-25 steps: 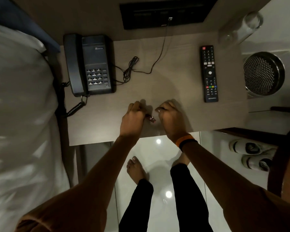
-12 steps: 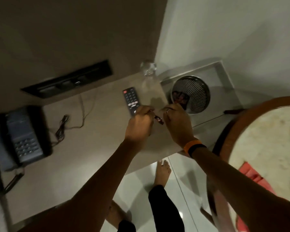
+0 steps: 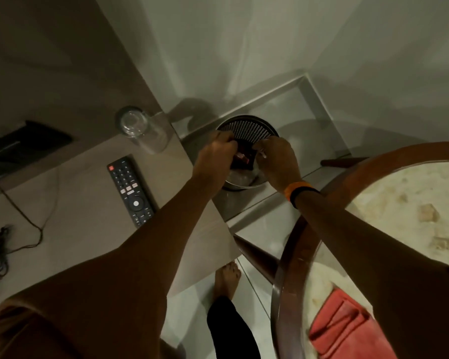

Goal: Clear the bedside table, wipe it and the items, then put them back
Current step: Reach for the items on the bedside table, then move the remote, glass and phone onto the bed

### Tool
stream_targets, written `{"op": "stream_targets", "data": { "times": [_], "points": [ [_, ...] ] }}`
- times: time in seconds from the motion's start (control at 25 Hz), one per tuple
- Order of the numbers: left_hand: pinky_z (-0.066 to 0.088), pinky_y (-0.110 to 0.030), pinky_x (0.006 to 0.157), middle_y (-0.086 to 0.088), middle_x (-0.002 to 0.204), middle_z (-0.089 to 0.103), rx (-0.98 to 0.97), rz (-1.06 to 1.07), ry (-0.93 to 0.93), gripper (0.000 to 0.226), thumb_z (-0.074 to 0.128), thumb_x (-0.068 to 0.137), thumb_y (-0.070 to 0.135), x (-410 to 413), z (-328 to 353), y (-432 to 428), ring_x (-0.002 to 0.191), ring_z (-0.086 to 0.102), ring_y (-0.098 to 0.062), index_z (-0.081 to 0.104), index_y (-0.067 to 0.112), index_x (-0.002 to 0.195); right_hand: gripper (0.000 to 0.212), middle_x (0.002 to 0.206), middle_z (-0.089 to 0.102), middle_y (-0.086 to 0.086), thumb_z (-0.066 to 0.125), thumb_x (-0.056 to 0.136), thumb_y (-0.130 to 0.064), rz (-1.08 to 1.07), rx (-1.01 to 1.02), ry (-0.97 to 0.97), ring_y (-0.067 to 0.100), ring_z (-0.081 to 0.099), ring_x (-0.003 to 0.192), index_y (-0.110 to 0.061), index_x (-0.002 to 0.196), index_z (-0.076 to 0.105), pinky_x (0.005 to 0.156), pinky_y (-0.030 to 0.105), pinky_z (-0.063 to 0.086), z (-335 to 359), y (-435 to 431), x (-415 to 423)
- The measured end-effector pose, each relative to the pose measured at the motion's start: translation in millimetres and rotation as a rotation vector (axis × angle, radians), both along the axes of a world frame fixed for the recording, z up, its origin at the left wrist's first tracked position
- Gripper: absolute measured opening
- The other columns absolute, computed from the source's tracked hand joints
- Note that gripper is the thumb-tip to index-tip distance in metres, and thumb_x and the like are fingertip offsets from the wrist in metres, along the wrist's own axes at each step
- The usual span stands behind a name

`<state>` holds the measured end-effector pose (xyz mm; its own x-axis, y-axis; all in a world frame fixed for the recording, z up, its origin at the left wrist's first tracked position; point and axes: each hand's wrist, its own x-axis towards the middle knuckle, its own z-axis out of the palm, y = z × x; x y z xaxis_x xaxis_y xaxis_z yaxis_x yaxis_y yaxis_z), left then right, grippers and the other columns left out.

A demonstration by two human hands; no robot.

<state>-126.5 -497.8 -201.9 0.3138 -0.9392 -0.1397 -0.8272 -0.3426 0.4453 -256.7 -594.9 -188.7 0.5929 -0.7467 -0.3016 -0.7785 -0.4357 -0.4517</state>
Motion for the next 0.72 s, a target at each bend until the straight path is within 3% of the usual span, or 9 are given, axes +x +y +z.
{"op": "stream_targets", "data": {
  "times": [0.08, 0.16, 0.28, 0.4, 0.48, 0.56, 0.72],
  "points": [
    [0.053, -0.050, 0.099, -0.017, 0.147, 0.051, 0.056, 0.029, -0.012, 0.027, 0.064, 0.093, 0.009, -0.3, -2.1, -5.4, 0.135, 0.047, -0.037, 0.067, 0.003, 0.119, 0.031, 0.119, 0.069, 0.013, 0.054, 0.092, 0.000, -0.039, 0.036, -0.050, 0.027, 0.066, 0.105, -0.009, 0.118, 0.069, 0.090, 0.035, 0.056, -2.6, -3.8, 2.9],
    [0.050, -0.050, 0.105, -0.016, 0.153, 0.043, 0.064, 0.045, -0.009, 0.032, 0.065, 0.094, 0.012, 1.3, -3.7, -4.6, 0.142, 0.039, -0.035, 0.064, 0.005, 0.125, 0.032, 0.126, 0.065, 0.012, 0.058, 0.092, -0.002, -0.055, 0.043, -0.067, 0.027, 0.063, 0.112, -0.009, 0.121, 0.067, 0.094, 0.035, 0.054, -6.5, -4.3, 3.7],
    [0.055, -0.051, 0.098, -0.020, 0.147, 0.048, 0.018, 0.051, 0.001, 0.037, 0.075, 0.086, 0.012, 4.6, 0.0, 8.5, 0.137, 0.045, -0.038, 0.066, 0.006, 0.121, 0.039, 0.139, 0.055, 0.009, 0.061, 0.090, -0.006, -0.063, 0.050, -0.047, 0.027, 0.052, 0.127, -0.012, 0.129, 0.062, 0.103, 0.041, 0.051, -11.4, -0.8, 1.9],
    [0.053, -0.041, 0.101, -0.021, 0.140, 0.053, -0.091, 0.154, 0.002, 0.050, 0.079, 0.081, 0.014, 6.7, 11.5, 37.1, 0.130, 0.051, -0.036, 0.062, 0.006, 0.128, 0.047, 0.147, 0.046, 0.009, 0.066, 0.089, -0.012, -0.040, 0.075, -0.100, 0.026, 0.044, 0.136, -0.013, 0.134, 0.056, 0.109, 0.039, 0.046, -3.6, 13.7, 6.0],
    [0.041, -0.027, 0.105, -0.018, 0.144, 0.048, -0.130, 0.360, 0.076, 0.053, 0.072, 0.089, 0.016, 6.1, 25.7, 64.0, 0.134, 0.047, -0.031, 0.054, 0.007, 0.138, 0.046, 0.146, 0.045, 0.008, 0.068, 0.089, -0.017, -0.014, 0.105, -0.185, 0.026, 0.044, 0.134, -0.014, 0.134, 0.056, 0.110, 0.037, 0.044, 6.3, 29.3, 15.0],
    [0.032, -0.019, 0.106, -0.014, 0.146, 0.045, -0.175, 0.655, 0.142, 0.057, 0.072, 0.089, 0.014, 9.2, 36.4, 97.9, 0.135, 0.044, -0.027, 0.050, 0.009, 0.141, 0.045, 0.144, 0.046, 0.006, 0.067, 0.091, -0.025, 0.028, 0.137, -0.249, 0.026, 0.047, 0.131, -0.017, 0.134, 0.056, 0.107, 0.044, 0.049, 17.0, 49.7, 31.3],
    [0.039, -0.033, 0.108, -0.011, 0.149, 0.039, -0.174, 1.170, 0.289, 0.072, 0.079, 0.083, 0.022, 25.9, 41.5, 152.0, 0.137, 0.038, -0.029, 0.044, 0.014, 0.145, 0.058, 0.141, 0.051, 0.005, 0.073, 0.089, -0.033, 0.112, 0.223, -0.333, 0.016, 0.053, 0.126, -0.018, 0.141, 0.051, 0.097, 0.045, 0.057, 27.0, 80.7, 66.5]
  ]
}}
